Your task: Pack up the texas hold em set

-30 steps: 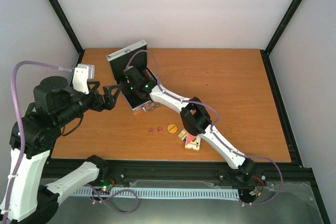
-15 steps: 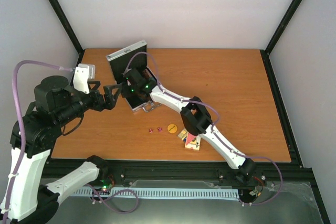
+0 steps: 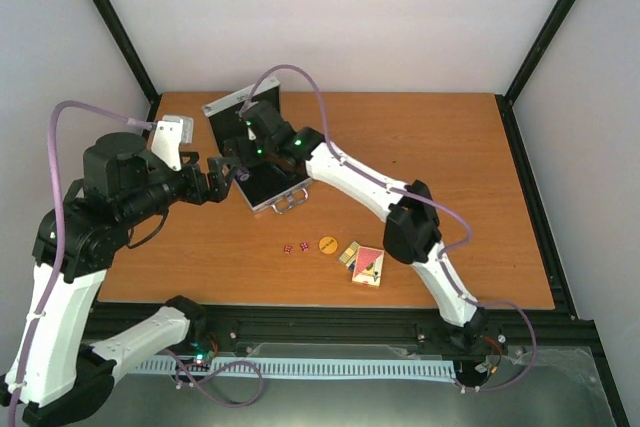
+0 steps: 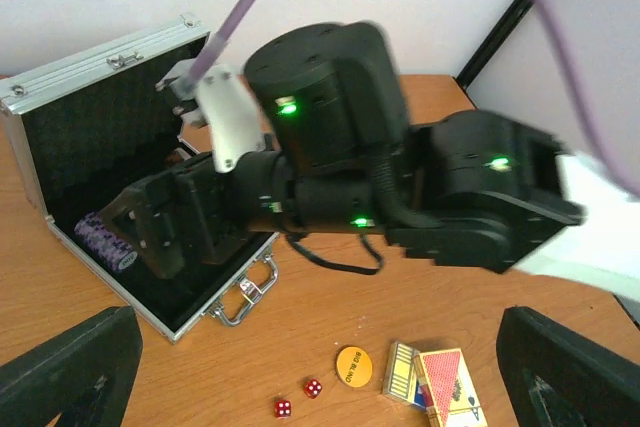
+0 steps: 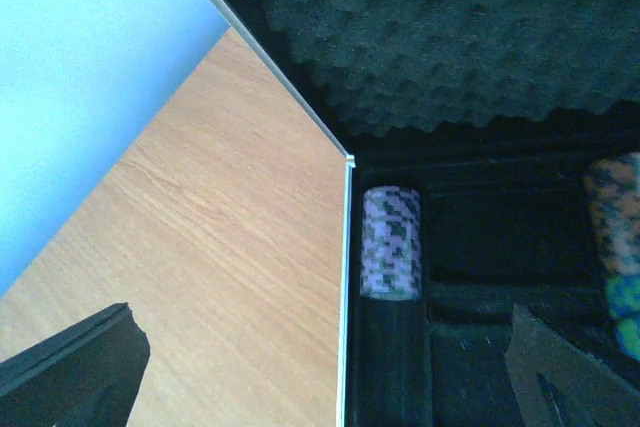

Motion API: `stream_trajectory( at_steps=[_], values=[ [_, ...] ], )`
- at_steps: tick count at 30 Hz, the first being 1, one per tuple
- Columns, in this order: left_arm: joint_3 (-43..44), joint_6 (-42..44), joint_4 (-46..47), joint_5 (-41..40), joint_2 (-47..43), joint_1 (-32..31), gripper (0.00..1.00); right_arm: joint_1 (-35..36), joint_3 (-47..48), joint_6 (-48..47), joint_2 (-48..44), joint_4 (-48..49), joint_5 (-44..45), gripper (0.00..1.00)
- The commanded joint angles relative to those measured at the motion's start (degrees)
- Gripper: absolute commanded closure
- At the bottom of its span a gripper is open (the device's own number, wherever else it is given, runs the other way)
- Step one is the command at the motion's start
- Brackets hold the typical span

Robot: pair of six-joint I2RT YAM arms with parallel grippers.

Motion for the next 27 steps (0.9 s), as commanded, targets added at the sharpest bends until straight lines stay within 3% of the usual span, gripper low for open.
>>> stream_trajectory(
  at_steps=[1,6,16,22,27],
  values=[
    [2.4,1.0,0.5,1.4,1.5,-0.4,0.0,0.3,-5.0,4.9,-6.3,-11.5,4.7,0.0],
    [2.2,0.6,0.7,2.4,2.1,-0.4,0.0,-0.2,-19.9,12.6,-17.0,-21.7,13.2,0.0],
    [-2.4,1.2,-0.8,2.4,2.0,-0.4,0.0,-3.7,-59.0,29.3,-42.9,-28.3,12.8,0.0],
    [-5.6,0.0,0.8,4.3,2.1,-0.4,0.0,-3.8,-69.9,33.0,-48.6,-27.5,7.5,0.12],
    [-7.0,0.2,1.4,5.1,2.3,-0.4,0.0,-2.6,-70.7,34.0,-46.9,-26.3,5.1,0.15]
  ],
)
